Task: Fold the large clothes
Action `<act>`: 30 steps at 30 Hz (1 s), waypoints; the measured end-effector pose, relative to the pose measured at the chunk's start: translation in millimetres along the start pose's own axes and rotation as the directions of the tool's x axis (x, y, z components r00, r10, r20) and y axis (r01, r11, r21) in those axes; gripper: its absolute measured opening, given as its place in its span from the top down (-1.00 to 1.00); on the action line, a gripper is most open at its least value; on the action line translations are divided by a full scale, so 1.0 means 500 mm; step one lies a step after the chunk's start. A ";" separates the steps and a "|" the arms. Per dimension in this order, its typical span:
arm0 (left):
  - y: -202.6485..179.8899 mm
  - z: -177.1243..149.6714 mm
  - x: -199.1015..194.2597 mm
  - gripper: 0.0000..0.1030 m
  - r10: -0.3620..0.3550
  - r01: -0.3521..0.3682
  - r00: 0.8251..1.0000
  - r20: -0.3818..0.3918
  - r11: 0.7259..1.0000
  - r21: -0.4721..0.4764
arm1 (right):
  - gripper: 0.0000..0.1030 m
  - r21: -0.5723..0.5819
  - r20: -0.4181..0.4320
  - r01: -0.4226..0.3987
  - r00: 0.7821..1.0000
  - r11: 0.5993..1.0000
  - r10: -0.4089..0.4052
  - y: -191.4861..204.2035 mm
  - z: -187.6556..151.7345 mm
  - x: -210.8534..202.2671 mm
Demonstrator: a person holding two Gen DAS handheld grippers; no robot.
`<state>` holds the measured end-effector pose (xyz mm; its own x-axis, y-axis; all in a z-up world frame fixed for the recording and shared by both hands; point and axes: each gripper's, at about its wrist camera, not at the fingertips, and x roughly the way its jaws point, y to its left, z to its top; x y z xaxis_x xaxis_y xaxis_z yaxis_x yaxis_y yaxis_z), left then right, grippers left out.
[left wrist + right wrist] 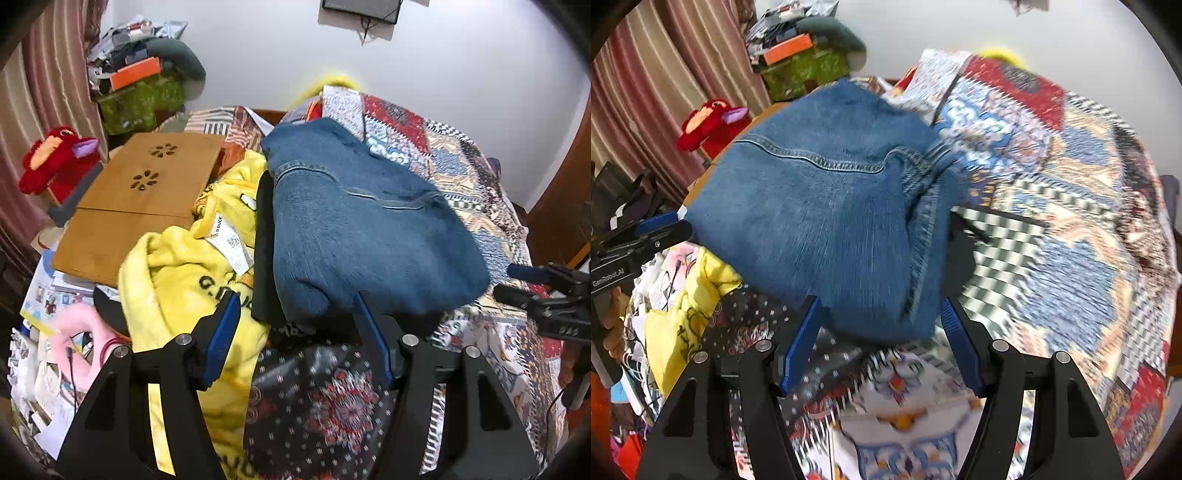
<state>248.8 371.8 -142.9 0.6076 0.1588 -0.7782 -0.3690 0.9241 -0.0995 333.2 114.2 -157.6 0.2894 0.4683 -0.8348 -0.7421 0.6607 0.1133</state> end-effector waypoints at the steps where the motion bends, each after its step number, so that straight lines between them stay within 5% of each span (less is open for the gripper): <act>1: -0.002 -0.004 -0.016 -0.23 0.002 -0.002 1.000 0.011 1.000 0.002 | -0.22 0.000 0.020 0.000 1.000 1.000 0.000 0.002 -0.005 -0.026; 6: -0.033 -0.023 -0.141 -0.23 -0.020 0.018 0.994 0.104 1.000 0.017 | -0.22 0.013 0.143 -0.021 0.990 1.000 0.019 0.025 -0.019 -0.155; 11: -0.081 -0.037 -0.282 -0.23 -0.047 0.035 0.971 0.235 0.998 0.056 | -0.22 -0.006 0.299 -0.030 0.954 1.000 0.030 0.067 -0.040 -0.294; 15: -0.126 -0.058 -0.402 -0.23 -0.063 0.029 0.925 0.374 0.995 0.095 | -0.22 -0.027 0.427 -0.026 0.904 0.999 0.035 0.104 -0.065 -0.398; 24: -0.202 -0.163 -0.594 -0.23 -0.048 -0.029 0.760 0.648 0.994 0.107 | -0.22 -0.065 0.646 -0.020 0.761 0.998 0.057 0.175 -0.153 -0.537; 28: -0.210 -0.200 -0.621 -0.23 -0.038 -0.025 0.723 0.690 0.996 0.080 | -0.23 -0.069 0.700 0.006 0.712 0.998 0.044 0.194 -0.180 -0.555; 30: -0.212 -0.210 -0.621 -0.36 -0.015 -0.046 0.710 0.704 0.997 0.067 | -0.40 -0.063 0.718 0.019 0.695 0.998 0.032 0.198 -0.190 -0.558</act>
<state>25.3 188.0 44.3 0.9320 0.3441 -0.1140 -0.3486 0.9370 -0.0218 121.8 -6.8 35.2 0.6115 0.7681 -0.1897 -0.7731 0.6311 0.0633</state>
